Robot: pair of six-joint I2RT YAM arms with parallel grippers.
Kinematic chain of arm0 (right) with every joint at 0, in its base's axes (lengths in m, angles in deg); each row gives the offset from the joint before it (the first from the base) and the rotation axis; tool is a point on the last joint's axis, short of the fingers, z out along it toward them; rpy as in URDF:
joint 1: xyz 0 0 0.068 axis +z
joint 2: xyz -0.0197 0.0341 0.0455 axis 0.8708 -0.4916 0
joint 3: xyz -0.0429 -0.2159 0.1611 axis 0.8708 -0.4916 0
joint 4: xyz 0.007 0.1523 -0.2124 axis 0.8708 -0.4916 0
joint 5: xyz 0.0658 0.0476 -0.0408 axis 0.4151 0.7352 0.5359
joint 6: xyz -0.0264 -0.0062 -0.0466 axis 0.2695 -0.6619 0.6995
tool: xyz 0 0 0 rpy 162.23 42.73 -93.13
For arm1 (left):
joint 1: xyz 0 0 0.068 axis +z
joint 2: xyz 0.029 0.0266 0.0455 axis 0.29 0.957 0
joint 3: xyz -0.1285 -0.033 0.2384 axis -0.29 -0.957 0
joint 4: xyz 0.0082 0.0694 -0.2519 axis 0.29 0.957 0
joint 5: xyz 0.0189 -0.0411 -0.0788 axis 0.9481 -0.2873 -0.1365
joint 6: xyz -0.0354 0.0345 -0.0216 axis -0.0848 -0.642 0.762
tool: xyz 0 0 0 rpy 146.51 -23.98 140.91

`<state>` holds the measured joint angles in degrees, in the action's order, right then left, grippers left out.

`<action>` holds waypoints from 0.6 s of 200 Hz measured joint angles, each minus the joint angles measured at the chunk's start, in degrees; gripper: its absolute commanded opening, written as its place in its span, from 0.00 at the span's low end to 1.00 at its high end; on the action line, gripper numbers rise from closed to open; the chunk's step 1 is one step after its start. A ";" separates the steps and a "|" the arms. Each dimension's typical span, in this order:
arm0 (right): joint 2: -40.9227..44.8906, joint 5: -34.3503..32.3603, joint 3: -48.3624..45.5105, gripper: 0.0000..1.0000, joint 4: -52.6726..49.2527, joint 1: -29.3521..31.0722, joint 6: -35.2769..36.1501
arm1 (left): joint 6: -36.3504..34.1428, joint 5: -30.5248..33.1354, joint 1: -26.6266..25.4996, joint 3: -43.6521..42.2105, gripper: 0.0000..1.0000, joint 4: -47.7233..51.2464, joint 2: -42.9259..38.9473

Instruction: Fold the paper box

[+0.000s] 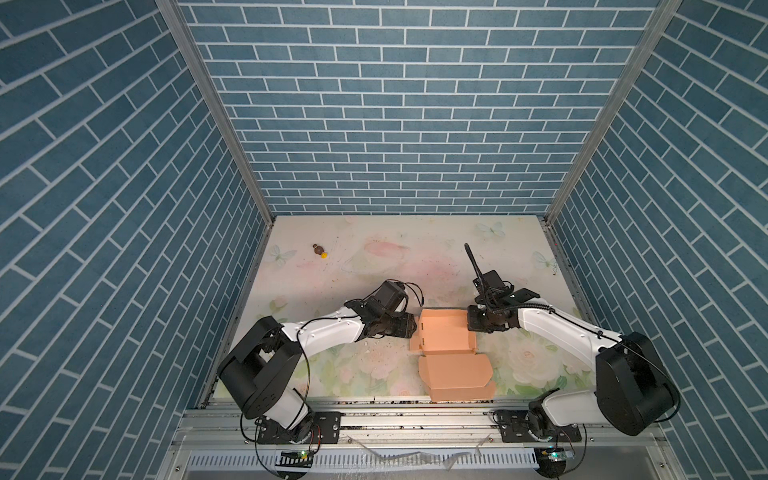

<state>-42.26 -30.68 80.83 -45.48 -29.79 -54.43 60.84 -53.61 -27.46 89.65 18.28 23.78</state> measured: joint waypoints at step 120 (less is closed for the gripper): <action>-0.07 -2.23 -0.28 0.00 5.16 2.25 -0.02 | 2.10 -1.46 -2.12 -4.35 0.57 -2.99 -6.99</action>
<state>-42.32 -32.91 80.54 -40.32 -27.54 -54.45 62.93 -55.08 -29.58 85.30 15.29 16.79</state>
